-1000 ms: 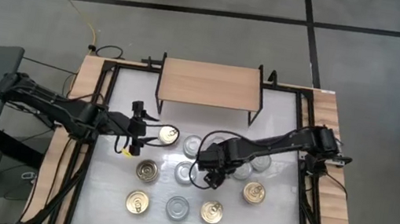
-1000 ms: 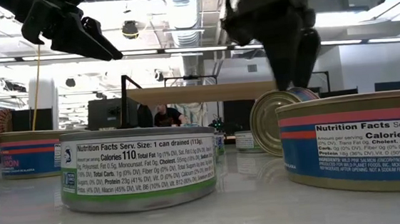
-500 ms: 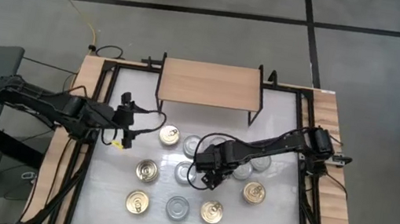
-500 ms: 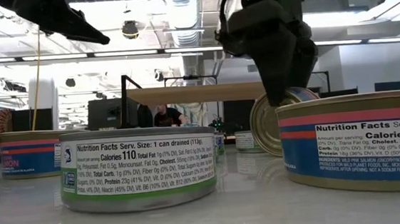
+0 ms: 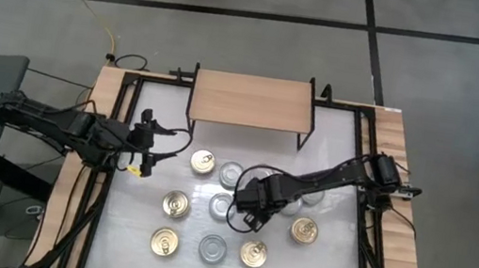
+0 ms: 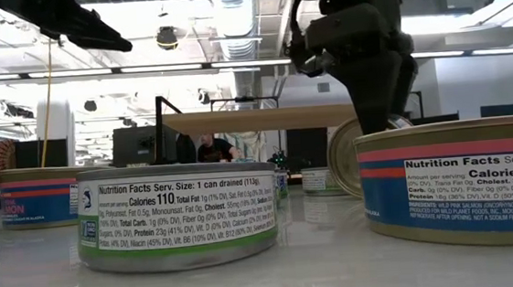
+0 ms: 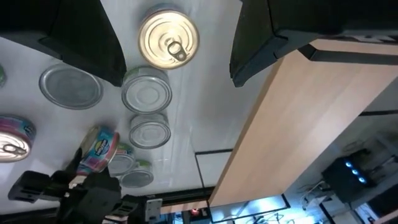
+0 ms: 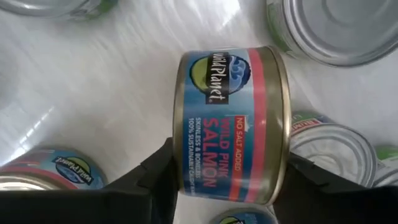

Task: Stack canned seafood by type on shelf
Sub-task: Put the blue tuna can on the shelf

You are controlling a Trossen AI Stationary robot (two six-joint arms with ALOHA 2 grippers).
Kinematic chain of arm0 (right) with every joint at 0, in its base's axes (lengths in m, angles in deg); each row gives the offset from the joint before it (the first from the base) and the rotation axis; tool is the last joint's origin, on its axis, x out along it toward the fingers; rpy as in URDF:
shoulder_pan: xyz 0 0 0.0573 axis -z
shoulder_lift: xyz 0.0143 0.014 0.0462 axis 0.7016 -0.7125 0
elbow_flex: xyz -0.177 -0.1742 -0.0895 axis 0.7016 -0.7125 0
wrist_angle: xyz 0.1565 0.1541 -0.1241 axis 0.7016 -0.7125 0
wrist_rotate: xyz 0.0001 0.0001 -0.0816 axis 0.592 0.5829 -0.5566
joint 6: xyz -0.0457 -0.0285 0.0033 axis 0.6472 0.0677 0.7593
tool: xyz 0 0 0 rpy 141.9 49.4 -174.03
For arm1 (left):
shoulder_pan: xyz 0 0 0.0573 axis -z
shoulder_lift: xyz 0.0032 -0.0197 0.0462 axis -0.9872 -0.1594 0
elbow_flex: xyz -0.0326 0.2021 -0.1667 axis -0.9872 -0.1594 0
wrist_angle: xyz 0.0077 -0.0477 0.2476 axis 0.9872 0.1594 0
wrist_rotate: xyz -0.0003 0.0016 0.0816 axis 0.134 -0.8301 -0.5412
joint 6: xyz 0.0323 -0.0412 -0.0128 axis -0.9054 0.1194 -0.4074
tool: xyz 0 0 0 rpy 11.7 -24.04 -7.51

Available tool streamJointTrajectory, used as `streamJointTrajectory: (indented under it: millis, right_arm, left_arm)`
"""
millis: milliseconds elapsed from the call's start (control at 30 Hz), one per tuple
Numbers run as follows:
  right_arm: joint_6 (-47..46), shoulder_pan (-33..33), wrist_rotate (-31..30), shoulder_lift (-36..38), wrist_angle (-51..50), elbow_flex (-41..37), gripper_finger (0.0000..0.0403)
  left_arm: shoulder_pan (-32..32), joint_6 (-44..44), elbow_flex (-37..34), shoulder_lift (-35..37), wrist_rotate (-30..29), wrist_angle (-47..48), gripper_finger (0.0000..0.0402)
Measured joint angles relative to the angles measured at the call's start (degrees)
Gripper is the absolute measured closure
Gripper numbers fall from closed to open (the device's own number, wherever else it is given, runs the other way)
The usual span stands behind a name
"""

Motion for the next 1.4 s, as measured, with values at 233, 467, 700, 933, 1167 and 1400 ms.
streamJointTrajectory:
  millis: [233, 467, 700, 933, 1167, 1400]
  right_arm:
    - [1.2, -2.5, -4.8, 0.0, -0.3, 0.0, 0.0187]
    - [6.8, -8.2, -23.6, 0.1, -9.3, 3.1, 0.0187]
    - [12.2, -12.8, -41.0, 0.1, -13.7, 6.5, 0.0186]
    - [16.2, -13.4, -51.3, 0.1, -16.1, 6.8, 0.0185]
    - [16.0, -11.6, -64.1, 0.2, -25.6, 6.8, 0.0185]
    - [22.7, -3.1, -70.3, 0.2, -25.8, 6.8, 0.0184]
  left_arm:
    - [0.0, -0.5, 0.0, 0.4, -0.6, -0.1, 0.0124]
    - [0.0, -0.7, 0.0, 0.4, -0.7, -0.5, 0.0124]
    - [0.0, -0.6, 0.0, 0.4, -2.5, -0.9, 0.0124]
    - [0.0, 0.8, 0.0, 0.4, -2.4, -1.0, 0.0124]
    - [0.0, 1.2, 0.0, 0.3, -1.6, -1.8, 0.0124]
    - [0.0, 2.7, 0.0, 0.3, 0.7, -3.4, 0.0124]
